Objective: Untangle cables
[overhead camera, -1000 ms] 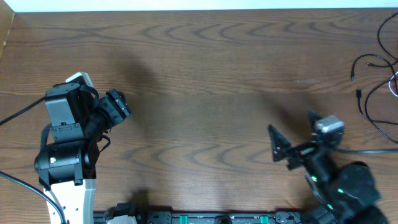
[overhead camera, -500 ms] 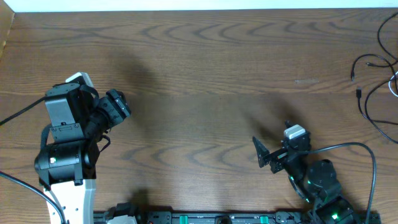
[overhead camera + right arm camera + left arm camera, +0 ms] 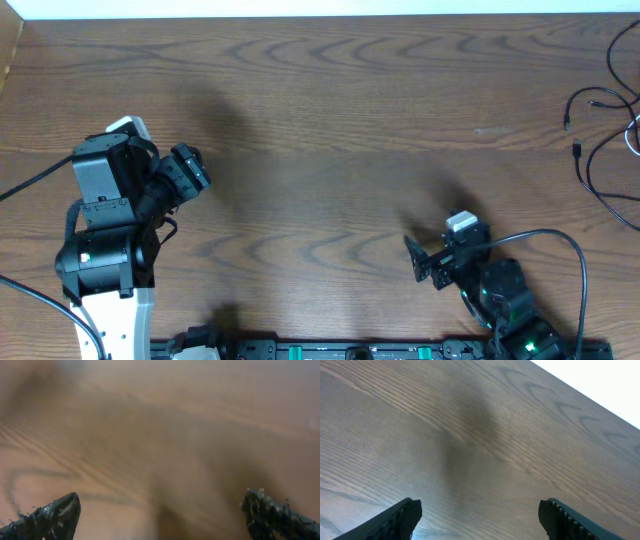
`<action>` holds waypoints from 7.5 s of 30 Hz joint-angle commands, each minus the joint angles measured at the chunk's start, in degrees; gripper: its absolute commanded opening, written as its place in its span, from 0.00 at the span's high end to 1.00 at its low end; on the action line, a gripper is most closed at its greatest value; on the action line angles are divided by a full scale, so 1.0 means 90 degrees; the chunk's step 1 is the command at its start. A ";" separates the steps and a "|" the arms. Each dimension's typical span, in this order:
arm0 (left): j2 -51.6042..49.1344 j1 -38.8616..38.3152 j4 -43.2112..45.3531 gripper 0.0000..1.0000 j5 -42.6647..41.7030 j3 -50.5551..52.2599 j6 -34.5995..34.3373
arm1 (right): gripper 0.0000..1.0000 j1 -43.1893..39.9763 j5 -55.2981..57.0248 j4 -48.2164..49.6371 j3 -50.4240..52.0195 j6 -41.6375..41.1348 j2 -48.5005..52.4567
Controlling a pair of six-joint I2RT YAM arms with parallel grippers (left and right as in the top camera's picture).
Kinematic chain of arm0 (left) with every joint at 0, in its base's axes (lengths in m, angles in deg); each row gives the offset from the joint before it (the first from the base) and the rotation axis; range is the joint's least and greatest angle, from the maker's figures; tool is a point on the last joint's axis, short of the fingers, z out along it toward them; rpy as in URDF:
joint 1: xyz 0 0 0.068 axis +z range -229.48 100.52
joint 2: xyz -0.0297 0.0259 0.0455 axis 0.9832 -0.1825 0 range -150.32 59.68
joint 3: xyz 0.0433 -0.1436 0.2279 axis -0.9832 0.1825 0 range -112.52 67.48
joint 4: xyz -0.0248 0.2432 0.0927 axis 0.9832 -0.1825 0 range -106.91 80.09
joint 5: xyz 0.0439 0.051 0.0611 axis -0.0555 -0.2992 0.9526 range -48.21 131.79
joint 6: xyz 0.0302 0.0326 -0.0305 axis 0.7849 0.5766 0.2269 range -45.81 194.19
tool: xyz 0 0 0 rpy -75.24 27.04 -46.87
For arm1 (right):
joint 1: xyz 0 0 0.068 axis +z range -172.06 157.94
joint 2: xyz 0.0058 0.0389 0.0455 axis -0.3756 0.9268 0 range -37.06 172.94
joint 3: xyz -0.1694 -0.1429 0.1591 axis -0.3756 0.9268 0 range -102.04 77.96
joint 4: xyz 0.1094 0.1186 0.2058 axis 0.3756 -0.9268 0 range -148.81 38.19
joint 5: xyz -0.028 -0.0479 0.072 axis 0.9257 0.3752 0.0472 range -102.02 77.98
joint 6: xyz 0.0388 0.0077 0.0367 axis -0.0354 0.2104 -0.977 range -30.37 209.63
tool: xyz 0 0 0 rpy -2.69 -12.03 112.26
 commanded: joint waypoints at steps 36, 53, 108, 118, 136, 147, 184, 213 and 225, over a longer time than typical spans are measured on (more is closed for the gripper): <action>0.0049 0.0019 0.0442 0.20 0.0063 -0.0058 0.0136 | 0.01 -0.2982 0.0170 -0.0146 0.0044 0.0041 -0.2106; 0.0862 0.0015 0.0391 0.19 0.0032 0.0100 -0.0143 | 0.01 -0.3402 0.0170 -0.0146 0.0046 0.0041 -0.2365; 0.4493 -0.0821 0.2310 0.01 -0.0461 0.3094 0.0583 | 0.01 -0.3402 0.0170 -0.0148 0.0046 0.0041 -0.2365; 0.5537 -0.0821 0.5037 0.01 -0.0461 0.4323 0.0857 | 0.01 -0.3402 0.0170 -0.0148 0.0046 0.0041 -0.2365; 0.6037 -0.0821 0.7106 0.01 -0.0464 0.5826 0.0852 | 0.01 -0.3402 0.0170 -0.0148 0.0046 0.0041 -0.2365; 0.6251 -0.0821 0.7567 0.01 -0.0304 0.6533 0.0852 | 0.01 -0.3402 0.0170 -0.0148 0.0046 0.0041 -0.2365; 0.6251 -0.0823 0.4758 0.01 0.0189 0.7014 0.0850 | 0.01 -0.3402 0.0170 -0.0148 0.0046 0.0041 -0.2365; 0.6229 -0.0821 0.4767 0.01 0.0185 0.7014 0.0852 | 0.01 -0.3402 0.0170 -0.0148 0.0046 0.0041 -0.2365; 0.6229 -0.0821 0.4767 0.01 0.0185 0.7014 0.0852 | 0.01 -0.3402 0.0170 -0.0148 0.0046 0.0041 -0.2365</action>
